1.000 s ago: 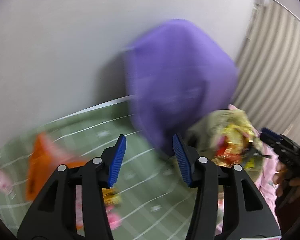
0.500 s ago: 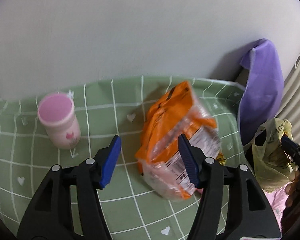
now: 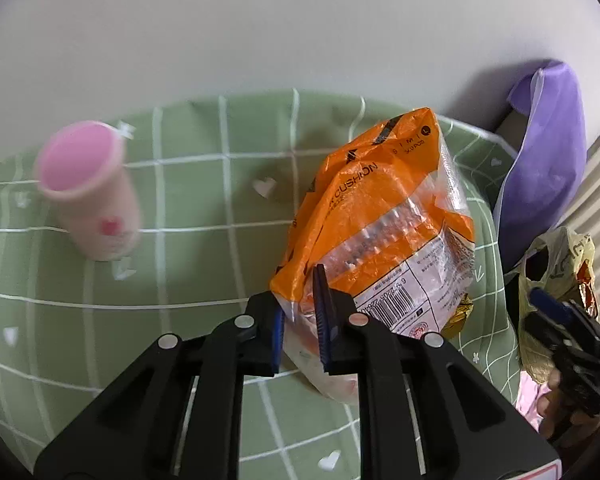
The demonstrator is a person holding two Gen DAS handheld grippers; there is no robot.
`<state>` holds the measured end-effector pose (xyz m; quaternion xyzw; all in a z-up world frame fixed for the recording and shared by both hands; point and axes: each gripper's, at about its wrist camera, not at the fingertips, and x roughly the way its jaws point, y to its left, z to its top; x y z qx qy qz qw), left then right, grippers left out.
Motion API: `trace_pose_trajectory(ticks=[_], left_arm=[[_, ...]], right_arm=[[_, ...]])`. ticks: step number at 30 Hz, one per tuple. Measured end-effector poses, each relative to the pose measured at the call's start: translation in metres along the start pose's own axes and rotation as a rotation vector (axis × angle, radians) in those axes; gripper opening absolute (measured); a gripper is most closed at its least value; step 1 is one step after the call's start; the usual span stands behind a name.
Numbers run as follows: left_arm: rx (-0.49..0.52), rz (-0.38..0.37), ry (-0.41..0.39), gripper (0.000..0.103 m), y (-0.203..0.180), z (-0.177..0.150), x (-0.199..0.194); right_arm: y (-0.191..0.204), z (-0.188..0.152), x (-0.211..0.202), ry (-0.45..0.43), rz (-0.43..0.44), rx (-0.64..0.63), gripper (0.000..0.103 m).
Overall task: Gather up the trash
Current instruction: 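Move both tools back down to the trash on the table, then grasp the orange bread bag with the left tool while right tool grasps yellow-green snack bag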
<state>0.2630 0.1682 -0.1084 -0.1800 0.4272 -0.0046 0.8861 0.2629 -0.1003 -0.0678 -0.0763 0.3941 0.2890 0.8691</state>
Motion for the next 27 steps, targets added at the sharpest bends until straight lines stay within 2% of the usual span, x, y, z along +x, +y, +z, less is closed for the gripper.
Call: trace_pose_trajectory(ticks=[6,14,22,27], left_arm=[[-0.019,0.054,-0.059,0.013,0.026,-0.006,-0.044],[-0.015,0.089,-0.079,0.013,0.039,-0.008,-0.057],[-0.034,0.066,-0.101,0.013,0.052,-0.010,-0.066],[-0.032,0.044,-0.097,0.013,0.051,-0.013,-0.064]], right_arm=[[0.018,0.010,0.033,0.039,0.064,-0.052,0.043],[0.040,0.029,0.071,0.089,0.099,-0.116,0.043],[0.050,0.028,0.092,0.170,0.090,-0.125,0.043],[0.050,0.024,0.087,0.168,0.066,-0.114,0.037]])
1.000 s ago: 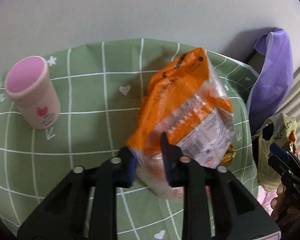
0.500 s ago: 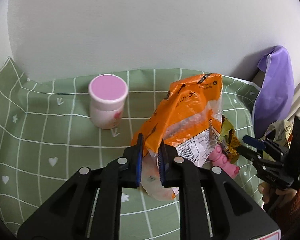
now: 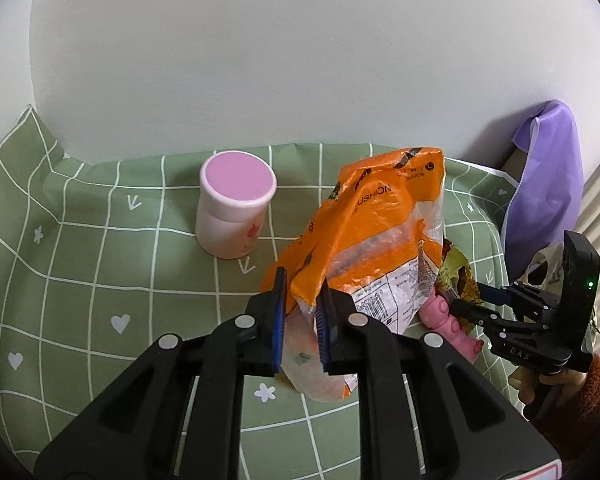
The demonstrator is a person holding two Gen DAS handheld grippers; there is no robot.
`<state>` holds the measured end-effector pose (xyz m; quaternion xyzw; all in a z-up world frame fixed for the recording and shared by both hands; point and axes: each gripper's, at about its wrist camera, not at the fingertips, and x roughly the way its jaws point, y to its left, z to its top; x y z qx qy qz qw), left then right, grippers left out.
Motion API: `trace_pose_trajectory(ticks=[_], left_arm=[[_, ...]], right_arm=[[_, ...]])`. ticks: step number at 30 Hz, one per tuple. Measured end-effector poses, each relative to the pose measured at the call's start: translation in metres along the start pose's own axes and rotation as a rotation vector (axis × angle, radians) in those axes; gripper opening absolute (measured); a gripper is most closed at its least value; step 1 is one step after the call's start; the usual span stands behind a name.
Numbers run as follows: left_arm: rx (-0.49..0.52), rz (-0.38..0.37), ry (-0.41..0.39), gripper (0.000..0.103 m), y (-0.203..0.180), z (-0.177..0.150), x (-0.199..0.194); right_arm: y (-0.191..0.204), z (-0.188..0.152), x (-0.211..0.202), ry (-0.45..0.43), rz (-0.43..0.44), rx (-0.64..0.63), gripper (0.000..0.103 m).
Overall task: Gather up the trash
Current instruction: 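Grasp the orange bread bag with the left tool while right tool grasps yellow-green snack bag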
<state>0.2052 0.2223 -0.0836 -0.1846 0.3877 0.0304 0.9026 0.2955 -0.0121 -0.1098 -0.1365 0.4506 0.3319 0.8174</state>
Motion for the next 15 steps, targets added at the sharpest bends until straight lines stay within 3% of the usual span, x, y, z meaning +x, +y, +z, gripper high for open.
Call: trace_pose_trajectory(ticks=[15], left_arm=[[0.056,-0.070,0.008,0.013,-0.018,0.000,-0.003]], right_arm=[[-0.041,-0.027,-0.056,-0.060,-0.131,0.160,0.035]])
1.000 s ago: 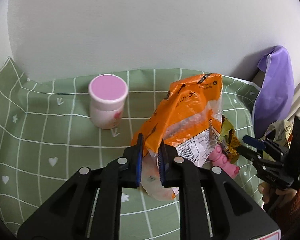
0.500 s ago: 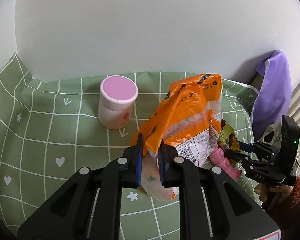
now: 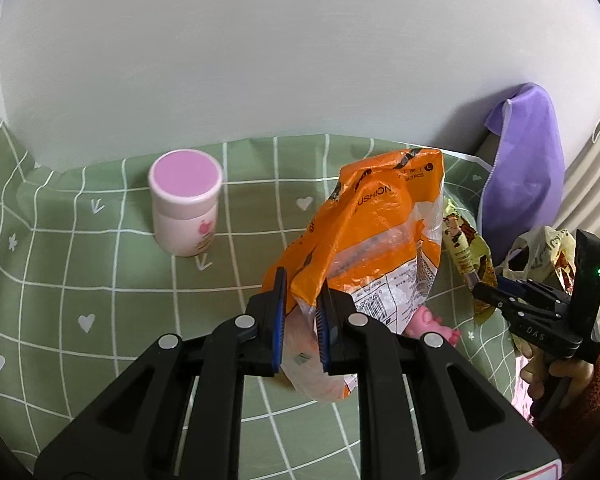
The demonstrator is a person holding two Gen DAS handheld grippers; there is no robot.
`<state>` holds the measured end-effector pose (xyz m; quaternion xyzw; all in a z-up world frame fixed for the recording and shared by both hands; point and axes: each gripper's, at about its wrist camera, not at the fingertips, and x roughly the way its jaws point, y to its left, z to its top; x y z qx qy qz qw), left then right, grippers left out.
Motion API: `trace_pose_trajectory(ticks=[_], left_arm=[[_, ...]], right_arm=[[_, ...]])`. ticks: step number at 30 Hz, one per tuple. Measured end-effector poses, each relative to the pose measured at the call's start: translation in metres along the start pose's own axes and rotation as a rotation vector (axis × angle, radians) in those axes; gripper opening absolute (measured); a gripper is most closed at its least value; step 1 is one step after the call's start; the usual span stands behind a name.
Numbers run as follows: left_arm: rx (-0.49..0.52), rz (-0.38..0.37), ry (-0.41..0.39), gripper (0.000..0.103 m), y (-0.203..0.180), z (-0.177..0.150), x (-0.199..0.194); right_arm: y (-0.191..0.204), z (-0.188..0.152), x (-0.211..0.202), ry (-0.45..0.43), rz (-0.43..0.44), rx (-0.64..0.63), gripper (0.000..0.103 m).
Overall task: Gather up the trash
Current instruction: 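Grasp the orange bread bag with the left tool while right tool grasps yellow-green snack bag, then carry the orange bread bag and yellow-green snack bag into the yellow bag and release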
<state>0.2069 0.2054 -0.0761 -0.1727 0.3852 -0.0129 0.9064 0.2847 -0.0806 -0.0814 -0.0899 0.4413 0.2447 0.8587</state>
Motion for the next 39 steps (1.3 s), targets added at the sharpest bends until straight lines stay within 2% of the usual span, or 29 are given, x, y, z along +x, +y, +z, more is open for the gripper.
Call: trace_pose_trajectory(ticks=[14,20,24,31,39], left_arm=[[0.115,-0.082,-0.049,0.013,-0.049,0.031,-0.005],[0.184,-0.133,-0.126,0.013,-0.084,0.060,-0.021],[0.215,-0.200,-0.154,0.013,-0.114,0.074,-0.026],[0.326,-0.325,-0.132,0.013,-0.187,0.076,-0.015],[0.430,-0.423,-0.052,0.013,-0.256,0.049,0.013]], right_arm=[[-0.025,-0.017,-0.071,-0.103,-0.092,0.080,0.035],[-0.036,-0.020,-0.116,-0.189,-0.138,0.112,0.035],[-0.048,-0.018,-0.147,-0.259,-0.177,0.126,0.035],[-0.092,-0.038,-0.210,-0.371,-0.297,0.225,0.035],[-0.145,-0.084,-0.265,-0.430,-0.428,0.370,0.035]])
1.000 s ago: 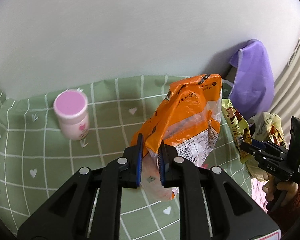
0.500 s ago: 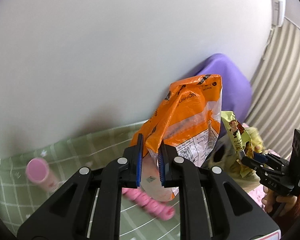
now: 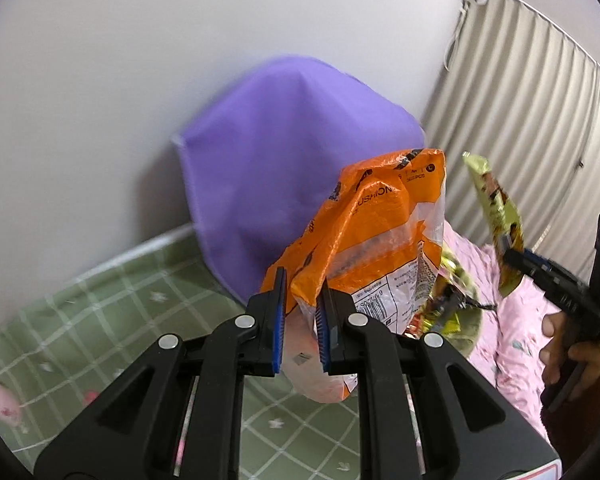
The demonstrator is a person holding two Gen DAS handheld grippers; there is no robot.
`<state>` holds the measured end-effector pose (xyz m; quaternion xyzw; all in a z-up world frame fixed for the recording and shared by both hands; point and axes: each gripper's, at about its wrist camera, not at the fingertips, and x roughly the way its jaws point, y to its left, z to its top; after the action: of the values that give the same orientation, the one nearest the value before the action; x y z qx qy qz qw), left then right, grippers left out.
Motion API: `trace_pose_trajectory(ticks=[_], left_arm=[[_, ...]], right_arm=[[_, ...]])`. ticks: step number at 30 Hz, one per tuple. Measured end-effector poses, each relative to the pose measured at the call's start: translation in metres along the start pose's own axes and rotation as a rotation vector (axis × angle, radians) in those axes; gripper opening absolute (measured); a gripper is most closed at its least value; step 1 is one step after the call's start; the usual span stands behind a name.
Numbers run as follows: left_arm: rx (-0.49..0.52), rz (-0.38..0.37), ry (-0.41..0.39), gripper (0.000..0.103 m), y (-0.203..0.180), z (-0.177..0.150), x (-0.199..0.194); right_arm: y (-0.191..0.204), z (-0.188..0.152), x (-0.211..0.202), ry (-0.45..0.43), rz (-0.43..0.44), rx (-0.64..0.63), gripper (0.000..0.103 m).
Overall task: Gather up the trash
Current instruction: 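Carry the orange bread bag and yellow-green snack bag into the yellow bag and release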
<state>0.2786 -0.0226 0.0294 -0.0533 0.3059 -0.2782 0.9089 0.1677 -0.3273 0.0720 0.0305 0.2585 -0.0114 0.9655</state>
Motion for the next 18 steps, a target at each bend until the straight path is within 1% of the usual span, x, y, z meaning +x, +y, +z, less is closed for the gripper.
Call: trace_pose_trajectory(ticks=[3,6,11,13,14,18], left_arm=[[0.007,-0.035,0.043,0.013,-0.016,-0.006,0.024],[0.026,-0.067,0.071,0.013,-0.032,-0.008,0.047],[0.080,-0.122,0.115,0.013,-0.067,-0.008,0.088],[0.114,-0.121,0.128,0.013,-0.082,-0.008,0.106],[0.127,-0.117,0.134,0.013,-0.087,-0.007,0.111],[0.162,-0.087,0.156,0.013,-0.099,-0.004,0.128]], right_arm=[[-0.016,-0.011,-0.001,0.023,-0.028,0.024,0.035],[-0.027,-0.018,0.000,0.046,-0.038,0.042,0.035],[-0.039,-0.017,0.004,0.045,-0.022,0.055,0.035],[-0.041,-0.016,0.008,0.045,-0.005,0.064,0.035],[-0.040,-0.016,0.010,0.056,-0.014,0.049,0.035],[-0.036,-0.012,0.019,0.052,0.016,0.010,0.035]])
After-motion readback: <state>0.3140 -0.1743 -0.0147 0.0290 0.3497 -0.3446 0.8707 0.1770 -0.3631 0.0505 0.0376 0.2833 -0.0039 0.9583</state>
